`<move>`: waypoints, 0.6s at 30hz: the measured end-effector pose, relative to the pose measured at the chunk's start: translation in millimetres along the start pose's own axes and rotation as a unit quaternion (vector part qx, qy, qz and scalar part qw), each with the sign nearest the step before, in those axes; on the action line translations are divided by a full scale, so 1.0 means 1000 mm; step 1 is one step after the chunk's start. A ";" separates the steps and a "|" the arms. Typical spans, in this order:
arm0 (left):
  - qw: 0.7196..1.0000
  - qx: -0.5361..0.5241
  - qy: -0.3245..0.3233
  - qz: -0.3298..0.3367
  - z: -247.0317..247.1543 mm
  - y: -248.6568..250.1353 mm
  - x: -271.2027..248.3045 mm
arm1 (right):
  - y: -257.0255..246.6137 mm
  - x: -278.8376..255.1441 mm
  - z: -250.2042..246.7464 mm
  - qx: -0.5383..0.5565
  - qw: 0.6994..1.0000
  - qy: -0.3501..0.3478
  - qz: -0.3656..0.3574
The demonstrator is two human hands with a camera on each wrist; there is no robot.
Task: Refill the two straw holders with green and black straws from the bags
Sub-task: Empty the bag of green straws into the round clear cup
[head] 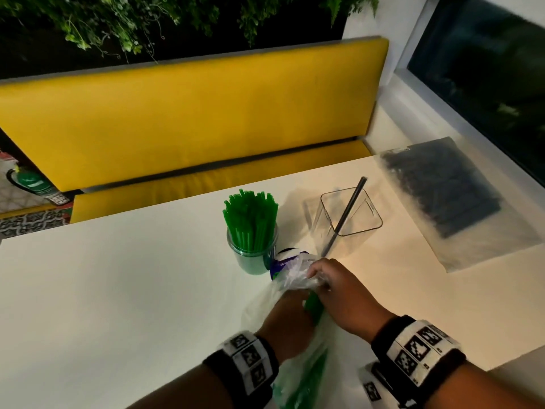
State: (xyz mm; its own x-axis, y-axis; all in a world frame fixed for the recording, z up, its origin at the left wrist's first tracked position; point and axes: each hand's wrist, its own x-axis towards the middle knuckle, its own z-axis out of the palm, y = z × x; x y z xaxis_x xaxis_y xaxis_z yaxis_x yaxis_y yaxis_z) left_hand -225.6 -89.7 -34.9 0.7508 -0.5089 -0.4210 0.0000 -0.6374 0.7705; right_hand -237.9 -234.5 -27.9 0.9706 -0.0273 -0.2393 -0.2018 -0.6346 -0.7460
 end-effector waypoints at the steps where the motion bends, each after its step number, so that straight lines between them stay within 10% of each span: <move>1: 0.999 0.048 -0.009 -0.010 0.008 -0.007 0.007 | 0.000 -0.002 0.002 0.009 1.000 -0.001 -0.001; 6: 0.943 0.307 -0.120 -0.052 0.012 -0.008 0.019 | -0.009 -0.011 0.007 0.037 0.998 -0.023 -0.045; 18: 0.991 0.100 -0.075 0.053 -0.025 0.003 0.008 | 0.002 -0.002 0.008 0.006 0.998 0.054 0.005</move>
State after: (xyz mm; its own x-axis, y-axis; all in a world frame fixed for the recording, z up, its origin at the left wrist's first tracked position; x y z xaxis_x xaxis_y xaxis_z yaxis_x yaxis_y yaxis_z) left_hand -203.0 -81.1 -24.2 0.6325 -0.6503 -0.4207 -0.2154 -0.6695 0.7109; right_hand -241.5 -229.1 -34.0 0.9769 -0.1175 -0.1785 -0.2125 -0.6241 -0.7519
